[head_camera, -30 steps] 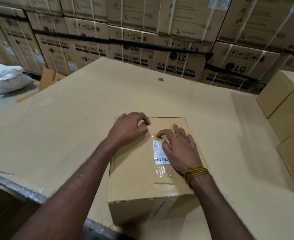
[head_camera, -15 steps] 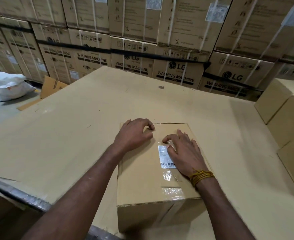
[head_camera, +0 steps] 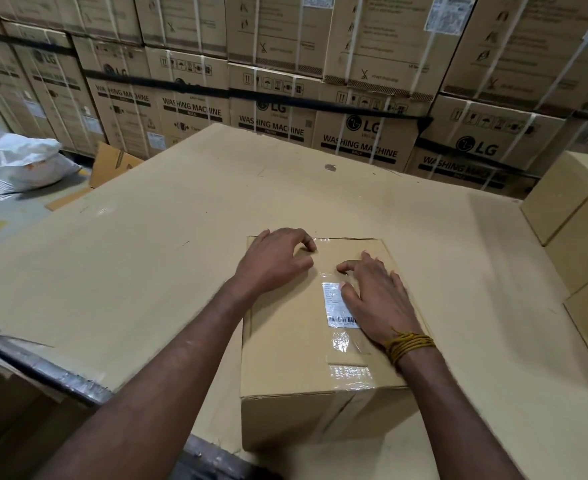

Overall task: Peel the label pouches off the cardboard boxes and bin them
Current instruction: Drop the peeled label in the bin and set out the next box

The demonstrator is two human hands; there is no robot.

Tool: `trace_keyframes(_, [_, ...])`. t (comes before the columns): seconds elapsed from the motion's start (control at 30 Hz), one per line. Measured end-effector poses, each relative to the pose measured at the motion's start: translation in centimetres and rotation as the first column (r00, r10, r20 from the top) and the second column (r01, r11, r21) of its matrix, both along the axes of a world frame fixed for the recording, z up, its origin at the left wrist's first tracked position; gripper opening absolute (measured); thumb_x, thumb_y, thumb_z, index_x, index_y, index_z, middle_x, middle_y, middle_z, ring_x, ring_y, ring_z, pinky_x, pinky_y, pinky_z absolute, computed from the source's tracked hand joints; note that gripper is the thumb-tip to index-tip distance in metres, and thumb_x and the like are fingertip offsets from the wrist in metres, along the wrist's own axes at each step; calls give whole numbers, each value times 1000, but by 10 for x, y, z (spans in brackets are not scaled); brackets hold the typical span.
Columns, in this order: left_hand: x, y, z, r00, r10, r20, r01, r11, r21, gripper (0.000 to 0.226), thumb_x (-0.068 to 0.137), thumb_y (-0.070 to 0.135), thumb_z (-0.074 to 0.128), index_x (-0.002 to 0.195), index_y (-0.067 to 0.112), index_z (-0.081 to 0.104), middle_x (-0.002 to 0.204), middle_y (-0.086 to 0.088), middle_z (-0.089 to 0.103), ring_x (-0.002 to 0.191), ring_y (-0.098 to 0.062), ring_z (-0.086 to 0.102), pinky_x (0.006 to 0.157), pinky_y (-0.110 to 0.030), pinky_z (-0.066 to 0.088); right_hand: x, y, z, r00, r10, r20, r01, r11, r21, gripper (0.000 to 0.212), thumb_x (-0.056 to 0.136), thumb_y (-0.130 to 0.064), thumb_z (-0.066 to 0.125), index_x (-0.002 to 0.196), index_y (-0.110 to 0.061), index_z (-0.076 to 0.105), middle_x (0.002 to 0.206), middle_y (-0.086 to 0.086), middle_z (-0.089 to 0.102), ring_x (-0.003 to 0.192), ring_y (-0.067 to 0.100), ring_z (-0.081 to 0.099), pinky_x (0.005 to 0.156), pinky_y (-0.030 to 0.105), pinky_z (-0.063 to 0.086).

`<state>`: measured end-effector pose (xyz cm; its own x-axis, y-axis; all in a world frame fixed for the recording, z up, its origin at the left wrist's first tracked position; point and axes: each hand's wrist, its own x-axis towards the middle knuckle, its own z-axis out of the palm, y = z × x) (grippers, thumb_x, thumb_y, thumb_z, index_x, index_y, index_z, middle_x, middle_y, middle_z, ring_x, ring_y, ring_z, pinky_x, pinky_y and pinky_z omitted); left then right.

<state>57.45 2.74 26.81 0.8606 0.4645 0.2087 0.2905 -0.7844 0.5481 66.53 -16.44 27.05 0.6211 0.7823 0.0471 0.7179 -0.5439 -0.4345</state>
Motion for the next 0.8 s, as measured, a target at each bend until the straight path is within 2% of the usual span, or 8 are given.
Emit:
trace_keyframes(0.17, [1, 0, 0, 1000, 4, 4, -4, 1000, 7, 16, 87, 31, 57, 101, 38, 56, 117, 13, 62, 107, -8, 53, 115, -40, 26, 3, 0, -6, 1000, 7, 6, -7, 999, 36, 20, 98, -32, 41, 117, -38, 44, 159, 0, 29, 153, 16, 10, 122, 44, 10])
trace_keyframes(0.27, [3, 0, -1, 1000, 9, 10, -9, 1000, 8, 17, 87, 30, 57, 104, 35, 59, 117, 13, 62, 106, -7, 53, 116, -38, 23, 4, 0, -6, 1000, 18, 17, -18, 999, 31, 18, 98, -33, 39, 113, -41, 45, 160, 1, 28, 153, 18, 9, 122, 45, 10])
trace_keyframes(0.37, [4, 1, -2, 1000, 14, 13, -15, 1000, 13, 18, 87, 30, 57, 105, 34, 59, 116, 13, 62, 94, -4, 46, 115, -38, 25, 3, 0, -3, 1000, 19, -2, -19, 1000, 11, 23, 101, -32, 38, 118, -42, 48, 164, 2, 19, 153, 20, 7, 122, 43, 5])
trace_keyframes(0.47, [4, 1, -1, 1000, 16, 8, -16, 1000, 13, 19, 87, 29, 58, 105, 33, 60, 115, 13, 61, 91, -5, 44, 114, -37, 26, 2, -1, 0, 1000, 31, 2, -31, 1000, -3, 28, 102, -31, 36, 125, -43, 47, 164, 2, 16, 153, 23, 7, 121, 42, 3])
trace_keyframes(0.7, [3, 0, 0, 1000, 13, 1, -13, 1000, 5, 20, 87, 29, 57, 106, 33, 61, 117, 13, 62, 95, -4, 46, 114, -36, 24, 1, 0, 1, 999, 35, 10, -35, 999, -27, 29, 102, -33, 35, 126, -45, 46, 166, 4, 11, 153, 24, 7, 122, 44, 4])
trace_keyframes(0.8, [4, 0, -1, 1000, 9, -5, -9, 1000, 1, 19, 86, 30, 57, 104, 34, 60, 117, 15, 62, 105, -6, 53, 115, -38, 25, 1, 0, 1, 1000, 23, -12, -23, 1000, -14, 24, 101, -32, 36, 119, -43, 48, 166, 4, 12, 153, 24, 7, 121, 42, 4])
